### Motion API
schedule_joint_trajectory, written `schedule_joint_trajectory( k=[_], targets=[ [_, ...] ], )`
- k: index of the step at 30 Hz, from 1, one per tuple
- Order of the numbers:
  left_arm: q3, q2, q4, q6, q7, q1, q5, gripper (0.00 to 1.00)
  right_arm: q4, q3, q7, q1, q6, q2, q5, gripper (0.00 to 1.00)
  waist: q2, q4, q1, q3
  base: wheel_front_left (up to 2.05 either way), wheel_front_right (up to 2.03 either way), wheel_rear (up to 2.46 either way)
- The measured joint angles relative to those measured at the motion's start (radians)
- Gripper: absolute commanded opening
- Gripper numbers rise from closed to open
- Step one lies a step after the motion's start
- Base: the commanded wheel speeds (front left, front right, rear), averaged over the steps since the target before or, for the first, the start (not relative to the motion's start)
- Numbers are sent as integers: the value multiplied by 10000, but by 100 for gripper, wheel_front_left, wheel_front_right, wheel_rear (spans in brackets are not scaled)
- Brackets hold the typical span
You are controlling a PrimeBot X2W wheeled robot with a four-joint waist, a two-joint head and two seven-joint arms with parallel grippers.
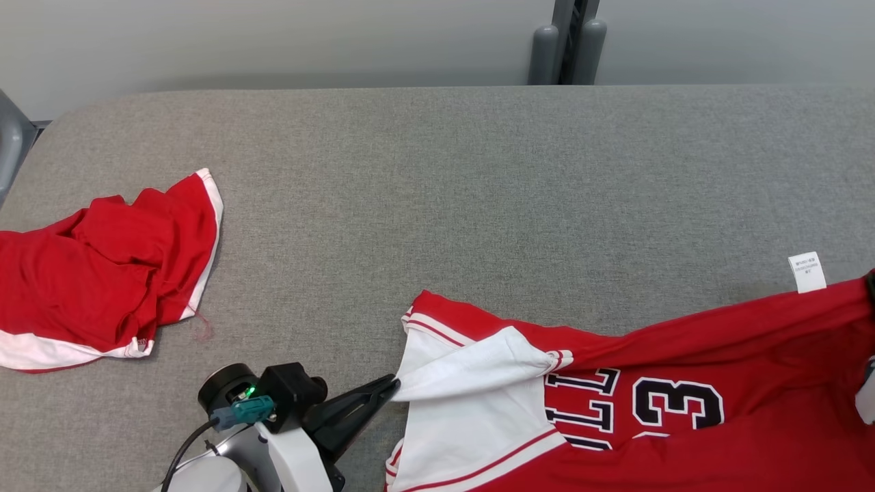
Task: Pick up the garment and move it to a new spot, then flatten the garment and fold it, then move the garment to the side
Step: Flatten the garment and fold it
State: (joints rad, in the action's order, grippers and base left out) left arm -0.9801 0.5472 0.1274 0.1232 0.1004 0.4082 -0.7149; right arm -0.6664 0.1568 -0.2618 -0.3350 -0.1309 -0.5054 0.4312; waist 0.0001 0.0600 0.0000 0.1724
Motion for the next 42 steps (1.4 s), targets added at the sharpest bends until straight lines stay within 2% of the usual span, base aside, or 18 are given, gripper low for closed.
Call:
schedule_joint_trajectory(
  k=[9, 17, 24, 30, 31, 32, 33, 34, 35, 36, 39, 42],
  targets=[
    [-568, 113, -318, 29, -360, -4, 35, 0, 1009, 1218, 0, 610, 0, -1346, 403, 0, 0, -51, 0, -30, 0, 0, 0],
    [-1003, 251, -426, 36, -564, 19, -249, 0, 2266, 1875, -25, 1163, 0, -2341, 94, 0, 0, -158, 0, -48, 0, 0, 0],
    [-1427, 449, -537, 63, -848, 102, -516, 0, 2397, 2855, -25, 1527, 0, -3164, 364, 0, 0, -199, 0, -93, 0, 0, 0],
    [-1871, 640, -690, 63, -1089, 200, -798, 0, 2276, 3699, -27, 1667, 0, -3522, 746, 0, 0, -235, 0, -186, 0, 0, 0],
    [-1916, 656, -696, 63, -1099, 228, -834, 0, 2180, 3797, -27, 1717, 0, -3545, 930, 7, 0, -240, 0, -213, 0, 0, 0],
    [-1969, 665, -700, 63, -1116, 254, -872, 0, 2044, 3923, -27, 1768, 0, -3565, 1208, 95, 0, -246, 0, -239, 0, 0, 0],
    [-2027, 665, -698, 63, -1198, 258, -920, 15, 1894, 4103, -27, 1823, 0, -3607, 1480, 100, 0, -251, 0, -267, 0, 0, 0],
    [-2104, 669, -698, 63, -1237, 256, -972, 43, 1756, 4318, -27, 1888, 0, -3649, 1829, 100, 0, -256, 0, -298, 0, 0, 0],
    [-2161, 663, -692, 63, -1294, 253, -1032, 80, 1668, 4581, -23, 1941, 0, -3695, 2217, 100, 0, -261, 0, -331, 0, 0, 0],
    [-2197, 669, -685, 63, -1377, 251, -1104, 100, 1641, 4826, 71, 1971, 0, -3770, 2504, 100, 0, -269, 0, -364, 0, 0, 0],
    [-2305, 708, -690, 63, -1480, 239, -1198, 100, 1716, 5486, 431, 1944, 0, -4025, 3338, 100, 0, -325, 0, -426, 0, 0, 0],
    [-2215, 729, -652, -19, -1340, 244, -1220, 100, 1741, 5590, 334, 1582, 0, -4226, 3825, 100, 0, -402, 0, -456, 0, 0, 0]
  ],
)
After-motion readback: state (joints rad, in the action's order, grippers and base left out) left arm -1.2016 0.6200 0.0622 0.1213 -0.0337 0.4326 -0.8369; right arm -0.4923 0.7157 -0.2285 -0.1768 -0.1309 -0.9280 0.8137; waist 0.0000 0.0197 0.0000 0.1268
